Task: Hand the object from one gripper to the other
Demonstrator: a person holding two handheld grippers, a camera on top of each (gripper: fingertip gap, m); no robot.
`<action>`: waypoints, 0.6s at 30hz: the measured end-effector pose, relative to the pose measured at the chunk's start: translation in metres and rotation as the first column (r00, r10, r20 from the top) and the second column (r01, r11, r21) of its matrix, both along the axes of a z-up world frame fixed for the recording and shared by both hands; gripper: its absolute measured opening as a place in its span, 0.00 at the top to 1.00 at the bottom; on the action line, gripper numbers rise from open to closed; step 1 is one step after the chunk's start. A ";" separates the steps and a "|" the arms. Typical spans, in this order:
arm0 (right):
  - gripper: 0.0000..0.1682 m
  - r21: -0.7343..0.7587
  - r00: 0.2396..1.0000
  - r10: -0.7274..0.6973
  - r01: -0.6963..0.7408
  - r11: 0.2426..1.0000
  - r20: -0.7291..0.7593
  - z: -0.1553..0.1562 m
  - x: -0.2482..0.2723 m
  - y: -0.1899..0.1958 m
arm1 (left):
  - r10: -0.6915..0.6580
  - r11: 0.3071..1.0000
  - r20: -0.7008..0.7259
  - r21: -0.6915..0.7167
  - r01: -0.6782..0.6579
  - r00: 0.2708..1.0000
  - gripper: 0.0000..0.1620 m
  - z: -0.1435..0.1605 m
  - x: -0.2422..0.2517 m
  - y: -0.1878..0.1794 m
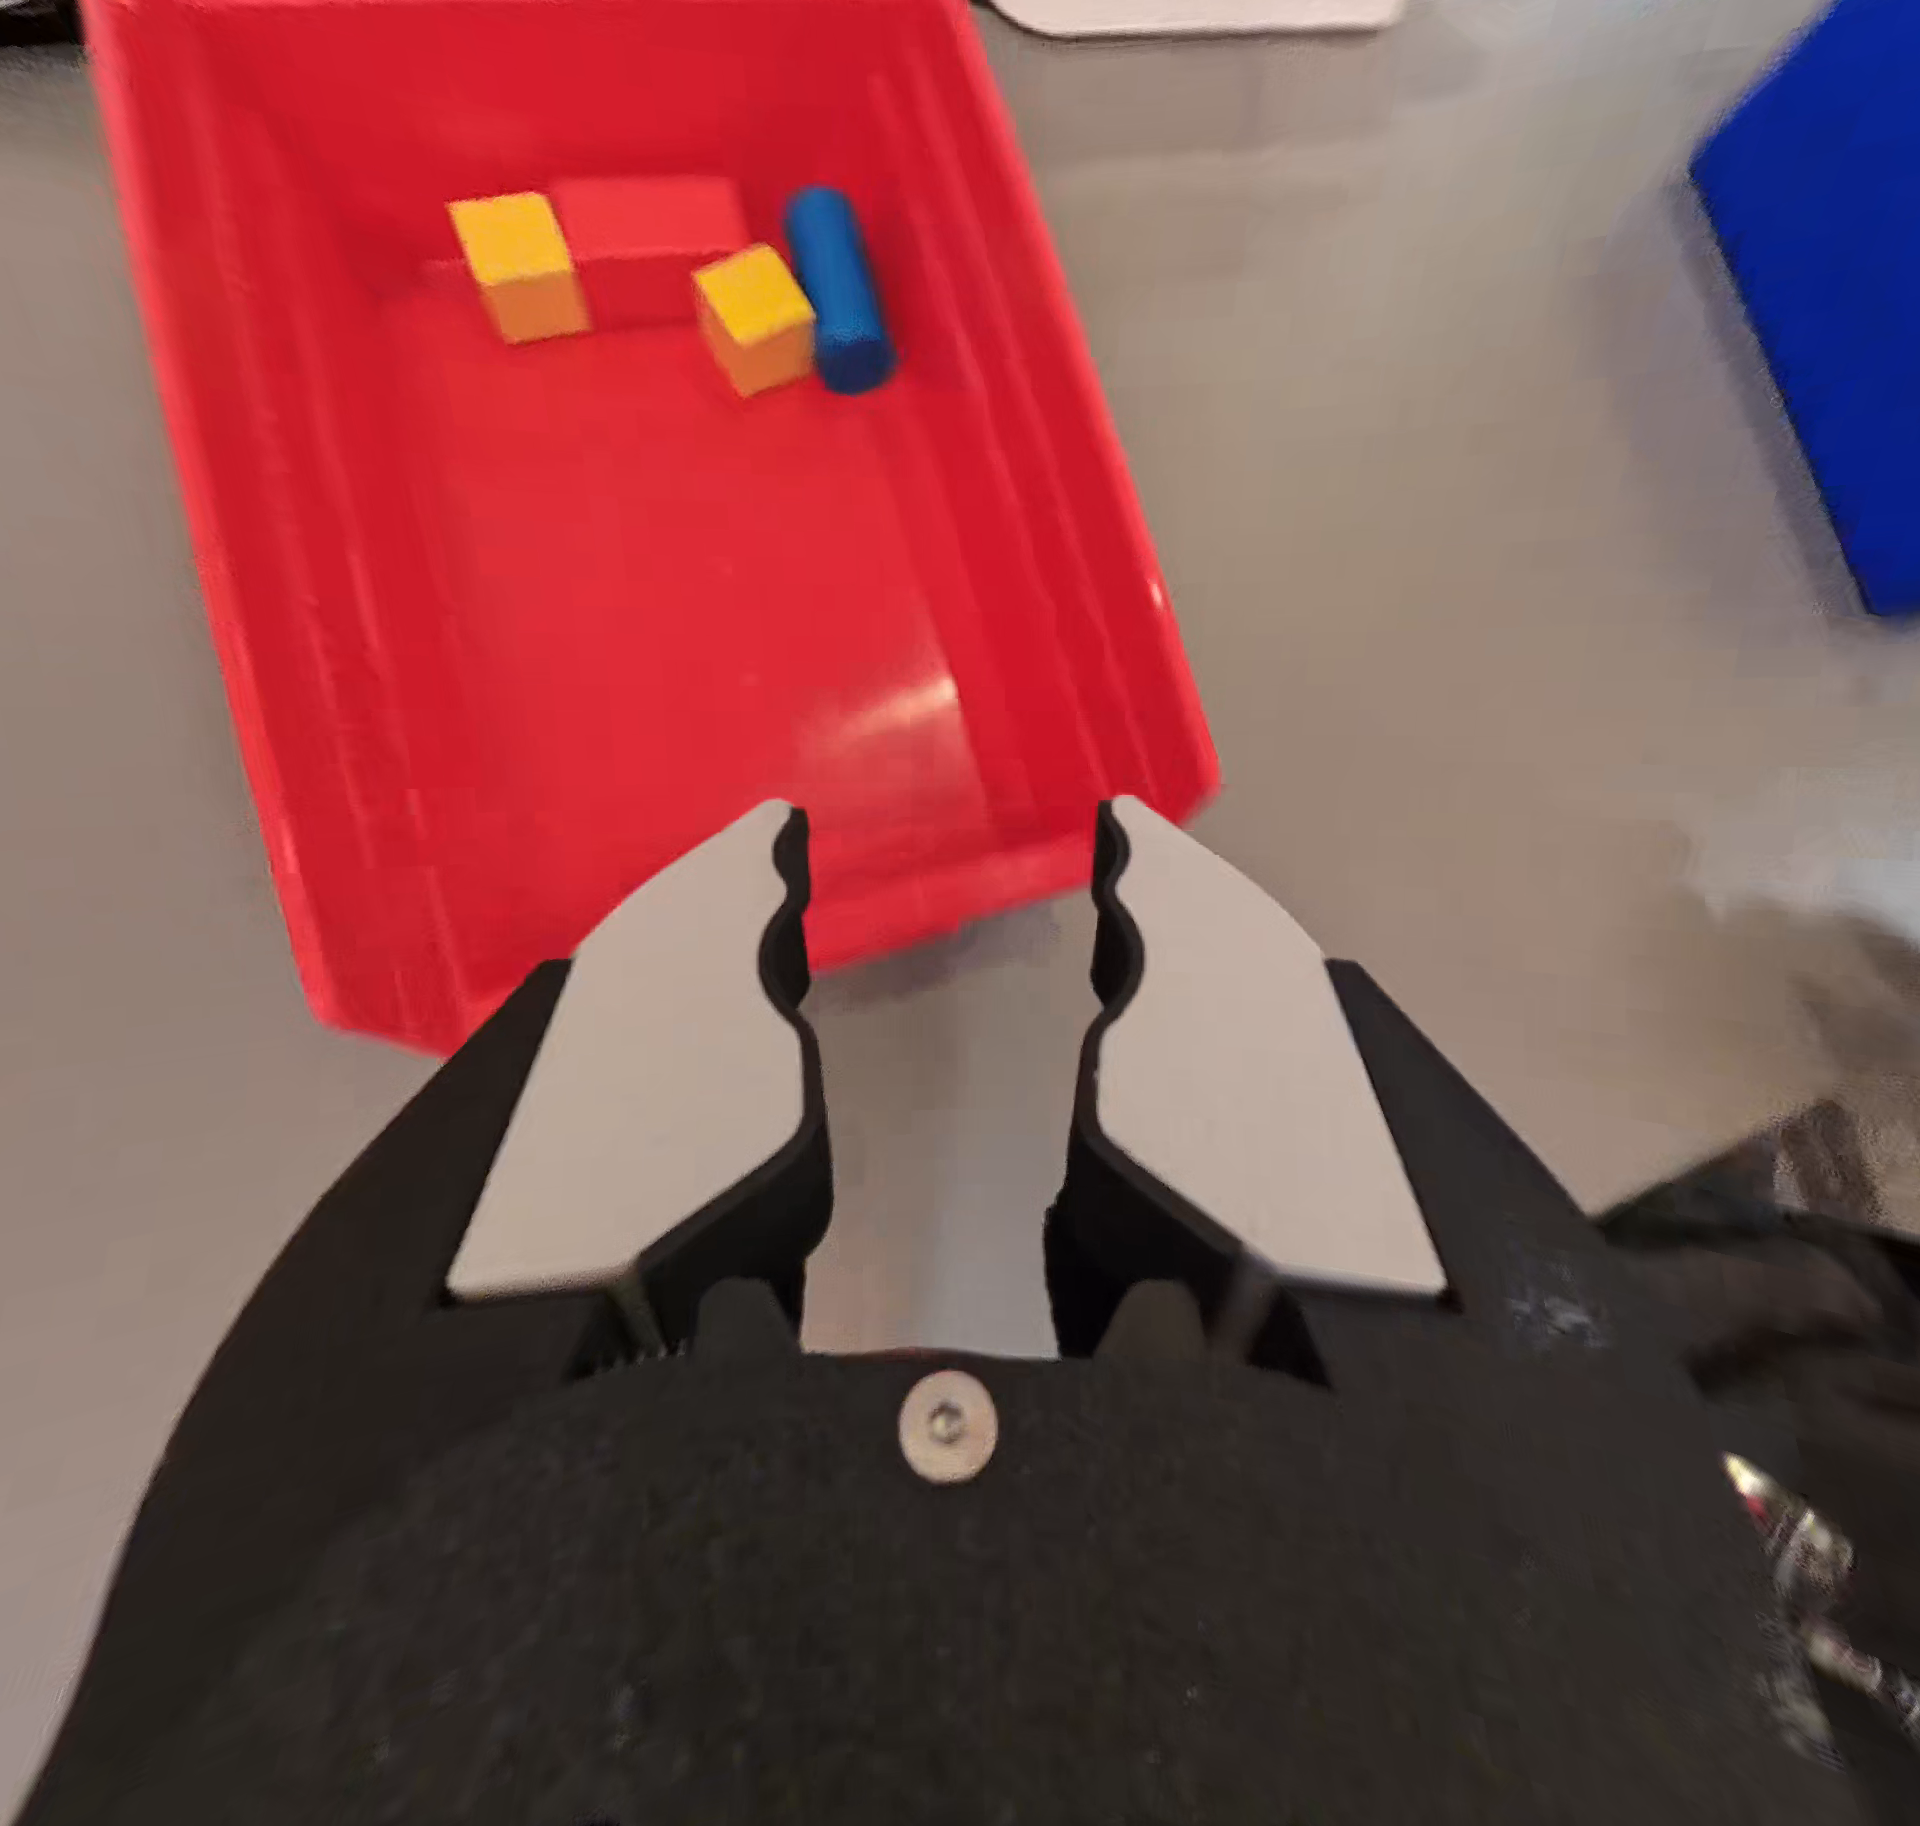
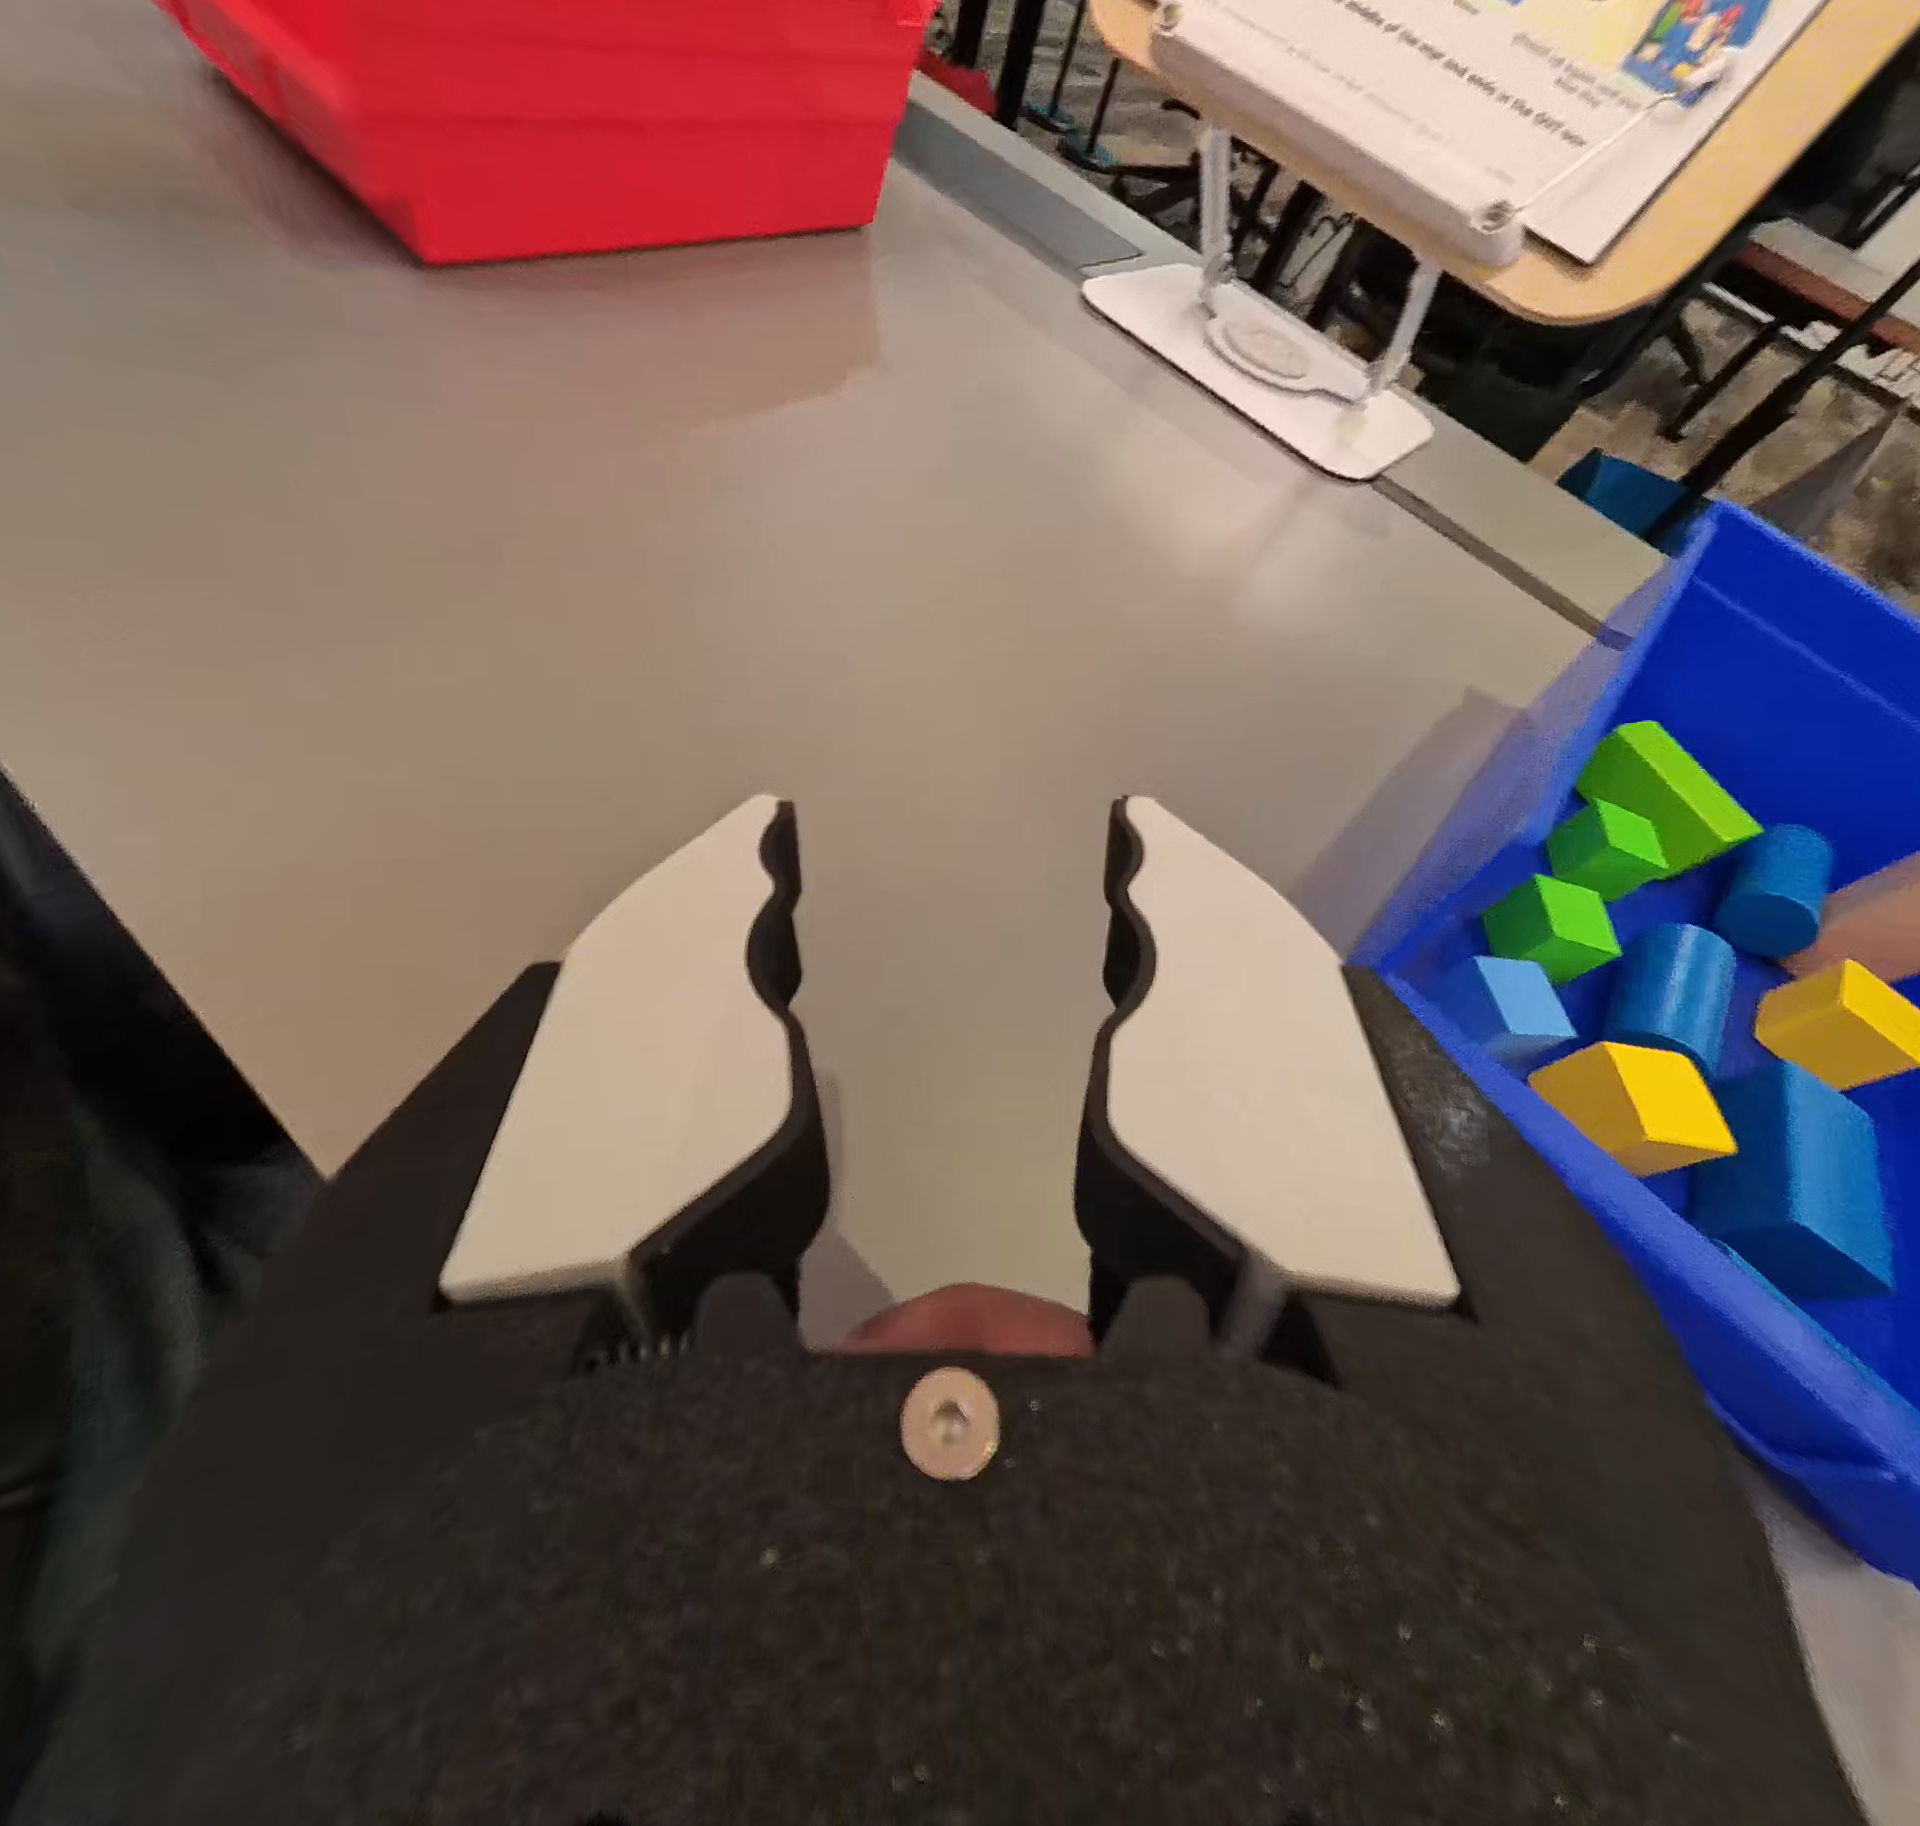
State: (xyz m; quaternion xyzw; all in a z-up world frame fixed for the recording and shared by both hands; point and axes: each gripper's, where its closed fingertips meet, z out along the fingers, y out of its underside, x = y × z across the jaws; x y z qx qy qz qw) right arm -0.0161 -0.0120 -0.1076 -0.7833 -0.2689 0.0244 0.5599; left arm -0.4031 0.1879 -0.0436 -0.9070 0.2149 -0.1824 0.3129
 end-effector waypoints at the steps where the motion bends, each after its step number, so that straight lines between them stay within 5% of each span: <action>1: 0.66 -0.003 1.000 0.012 -0.012 1.000 -0.017 0.002 -0.003 0.000 | 0.025 0.999 0.008 -0.044 -0.024 1.000 0.68 -0.002 0.005 0.019; 4: 0.68 -0.057 0.984 0.041 -0.052 0.997 -0.174 0.006 -0.009 0.000 | 0.070 0.975 0.002 -0.212 -0.068 0.998 0.66 -0.024 0.027 0.072; 7: 0.68 -0.065 0.953 0.046 -0.068 0.996 -0.299 0.014 -0.006 -0.002 | 0.113 0.952 -0.160 -0.266 -0.153 0.981 0.62 -0.056 0.034 0.125; 18: 0.68 -0.093 0.971 0.023 -0.046 0.995 -0.239 0.002 0.009 -0.011 | 0.224 0.844 -0.331 -0.405 -0.352 0.917 0.66 -0.122 0.061 0.200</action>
